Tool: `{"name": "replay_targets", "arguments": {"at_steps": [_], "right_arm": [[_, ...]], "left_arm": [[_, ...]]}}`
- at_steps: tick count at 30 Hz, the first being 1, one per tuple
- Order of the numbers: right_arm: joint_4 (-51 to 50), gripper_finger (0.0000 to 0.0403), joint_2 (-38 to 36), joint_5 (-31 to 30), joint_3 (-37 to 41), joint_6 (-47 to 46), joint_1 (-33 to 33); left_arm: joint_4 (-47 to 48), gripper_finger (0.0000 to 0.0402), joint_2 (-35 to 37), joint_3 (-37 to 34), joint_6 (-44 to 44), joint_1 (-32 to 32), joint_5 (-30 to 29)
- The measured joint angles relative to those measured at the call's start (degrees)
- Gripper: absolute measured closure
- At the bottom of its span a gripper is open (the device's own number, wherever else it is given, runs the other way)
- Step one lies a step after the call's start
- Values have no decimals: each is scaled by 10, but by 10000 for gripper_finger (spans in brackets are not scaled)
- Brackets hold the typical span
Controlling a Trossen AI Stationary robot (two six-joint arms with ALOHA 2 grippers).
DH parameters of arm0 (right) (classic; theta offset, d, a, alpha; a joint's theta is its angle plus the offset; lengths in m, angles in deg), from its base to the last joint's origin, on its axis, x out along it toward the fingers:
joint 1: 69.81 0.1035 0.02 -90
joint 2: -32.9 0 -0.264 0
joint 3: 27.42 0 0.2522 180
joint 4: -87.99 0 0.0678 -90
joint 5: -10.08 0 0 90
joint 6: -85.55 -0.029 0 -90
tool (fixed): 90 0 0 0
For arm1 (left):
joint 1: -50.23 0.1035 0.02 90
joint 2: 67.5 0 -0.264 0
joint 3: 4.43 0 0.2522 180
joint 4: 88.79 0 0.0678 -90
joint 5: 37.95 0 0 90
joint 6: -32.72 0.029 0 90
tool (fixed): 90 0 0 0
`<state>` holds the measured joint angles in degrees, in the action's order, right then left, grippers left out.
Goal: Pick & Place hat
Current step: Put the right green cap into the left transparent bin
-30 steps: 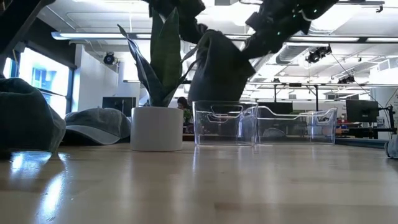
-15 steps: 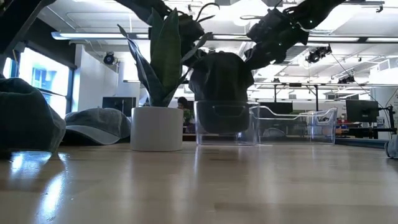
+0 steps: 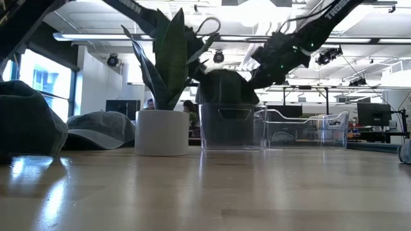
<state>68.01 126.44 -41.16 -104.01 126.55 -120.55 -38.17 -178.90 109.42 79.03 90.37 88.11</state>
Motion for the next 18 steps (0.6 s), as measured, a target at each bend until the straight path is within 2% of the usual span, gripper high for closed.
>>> {"name": "replay_targets", "arguments": {"at_steps": [4,10,14,18], "right_arm": [[1,398,15,27,0,0,-15],[-10,378,18,54,0,-12,-21],[-27,338,9,84,-2,-35,-32],[-54,271,-12,83,-2,-51,-41]], "left_arm": [[3,343,-15,1,-5,17,28],[4,298,-27,1,8,14,22],[7,294,-26,1,21,14,21],[6,293,-26,1,22,15,22]]}}
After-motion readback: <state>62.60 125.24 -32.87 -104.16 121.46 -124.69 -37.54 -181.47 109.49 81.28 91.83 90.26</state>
